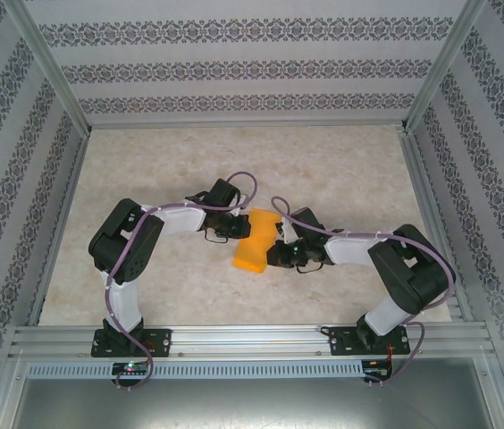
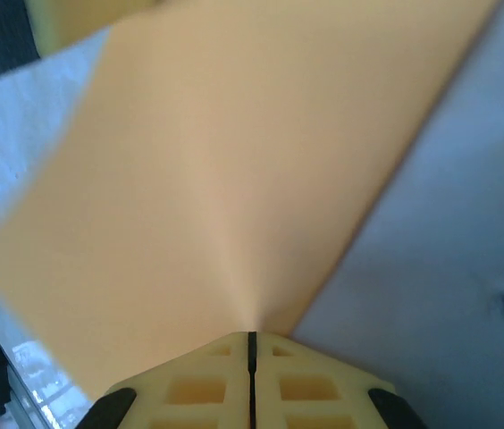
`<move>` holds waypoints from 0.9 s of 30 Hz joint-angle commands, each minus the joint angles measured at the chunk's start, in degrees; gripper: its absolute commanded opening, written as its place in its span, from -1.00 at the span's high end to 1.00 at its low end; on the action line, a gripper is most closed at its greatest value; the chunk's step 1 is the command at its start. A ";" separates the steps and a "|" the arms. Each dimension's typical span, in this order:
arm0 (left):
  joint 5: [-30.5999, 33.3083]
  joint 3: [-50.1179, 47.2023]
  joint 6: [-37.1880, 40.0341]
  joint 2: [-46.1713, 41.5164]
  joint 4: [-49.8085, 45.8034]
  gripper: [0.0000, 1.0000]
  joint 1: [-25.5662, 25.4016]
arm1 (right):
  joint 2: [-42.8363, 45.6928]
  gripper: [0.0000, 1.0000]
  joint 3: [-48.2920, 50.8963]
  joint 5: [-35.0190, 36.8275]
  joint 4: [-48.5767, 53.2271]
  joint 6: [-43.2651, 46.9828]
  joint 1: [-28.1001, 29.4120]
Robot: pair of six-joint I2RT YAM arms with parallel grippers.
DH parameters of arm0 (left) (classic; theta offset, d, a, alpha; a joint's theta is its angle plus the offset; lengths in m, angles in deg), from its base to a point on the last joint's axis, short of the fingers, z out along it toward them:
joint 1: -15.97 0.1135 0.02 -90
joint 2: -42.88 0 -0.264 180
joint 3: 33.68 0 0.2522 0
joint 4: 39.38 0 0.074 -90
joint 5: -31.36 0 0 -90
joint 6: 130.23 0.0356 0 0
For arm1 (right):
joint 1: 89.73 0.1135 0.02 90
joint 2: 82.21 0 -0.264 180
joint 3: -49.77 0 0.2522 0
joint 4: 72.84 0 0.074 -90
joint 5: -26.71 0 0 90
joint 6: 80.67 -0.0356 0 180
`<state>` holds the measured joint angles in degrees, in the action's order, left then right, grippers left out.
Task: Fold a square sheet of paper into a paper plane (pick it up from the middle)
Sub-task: Fold the square sheet of paper in half at the center of the table.
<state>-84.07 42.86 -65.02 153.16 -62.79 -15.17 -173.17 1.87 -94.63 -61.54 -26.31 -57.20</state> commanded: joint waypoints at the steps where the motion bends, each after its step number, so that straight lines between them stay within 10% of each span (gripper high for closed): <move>1: 7.97 -3.72 1.59 6.27 -13.03 0.80 0.24 | 2.84 0.84 1.33 1.44 5.19 -0.33 0.86; 27: 7.75 -3.80 1.36 5.52 -12.68 0.79 0.29 | -4.37 0.90 -1.29 1.80 -0.50 -4.62 6.82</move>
<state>-84.07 43.06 -65.00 153.16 -63.18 -15.17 -178.67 -2.41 -93.16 -66.37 -32.27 -51.58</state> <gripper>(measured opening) 0.104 0.058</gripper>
